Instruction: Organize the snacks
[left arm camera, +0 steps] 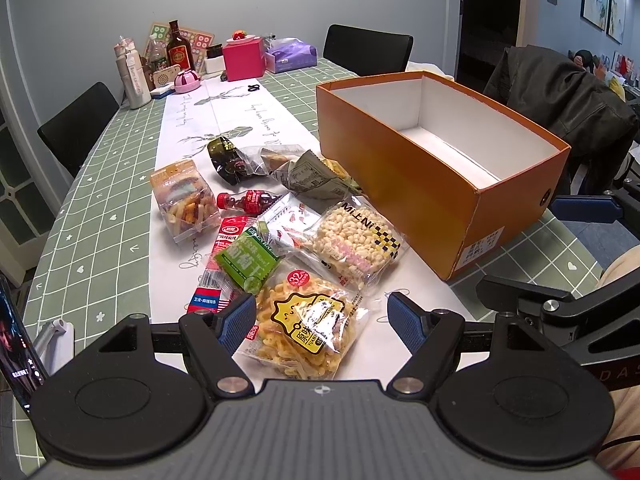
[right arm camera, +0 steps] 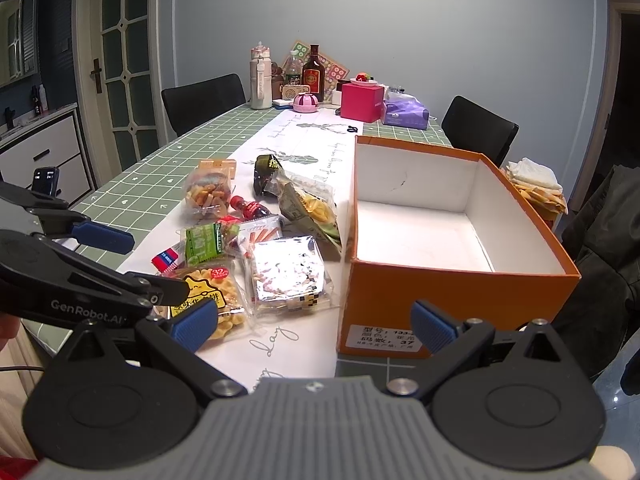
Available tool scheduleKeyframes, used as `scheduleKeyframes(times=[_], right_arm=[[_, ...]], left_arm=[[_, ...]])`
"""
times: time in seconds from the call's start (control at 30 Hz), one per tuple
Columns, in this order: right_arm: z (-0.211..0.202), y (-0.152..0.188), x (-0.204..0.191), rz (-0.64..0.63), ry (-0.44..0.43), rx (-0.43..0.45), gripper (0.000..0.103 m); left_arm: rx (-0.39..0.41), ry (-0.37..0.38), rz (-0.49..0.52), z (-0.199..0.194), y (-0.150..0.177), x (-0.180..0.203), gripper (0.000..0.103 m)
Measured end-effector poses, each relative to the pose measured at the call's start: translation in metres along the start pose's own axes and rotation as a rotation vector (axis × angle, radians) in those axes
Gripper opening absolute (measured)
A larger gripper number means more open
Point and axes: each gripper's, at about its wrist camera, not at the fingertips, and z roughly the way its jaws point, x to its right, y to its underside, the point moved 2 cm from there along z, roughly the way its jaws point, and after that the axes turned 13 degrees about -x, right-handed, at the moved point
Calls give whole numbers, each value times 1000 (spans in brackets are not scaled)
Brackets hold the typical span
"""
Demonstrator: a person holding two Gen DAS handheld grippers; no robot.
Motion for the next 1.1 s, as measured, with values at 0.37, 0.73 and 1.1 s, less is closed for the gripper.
scheduleKeyframes(times=[0.37,0.73,1.1], right_arm=[[0,-2,0,-12,0,-13,100],[1,-1,0,-17,1,-18,100],[12,1,-2,-13,-6,-45,100]], left_arm=[[-1,1,0,0,0,0,88],[-4,2,-2,2,0,1,88],[-21,0,-28,5,4,-11,87]])
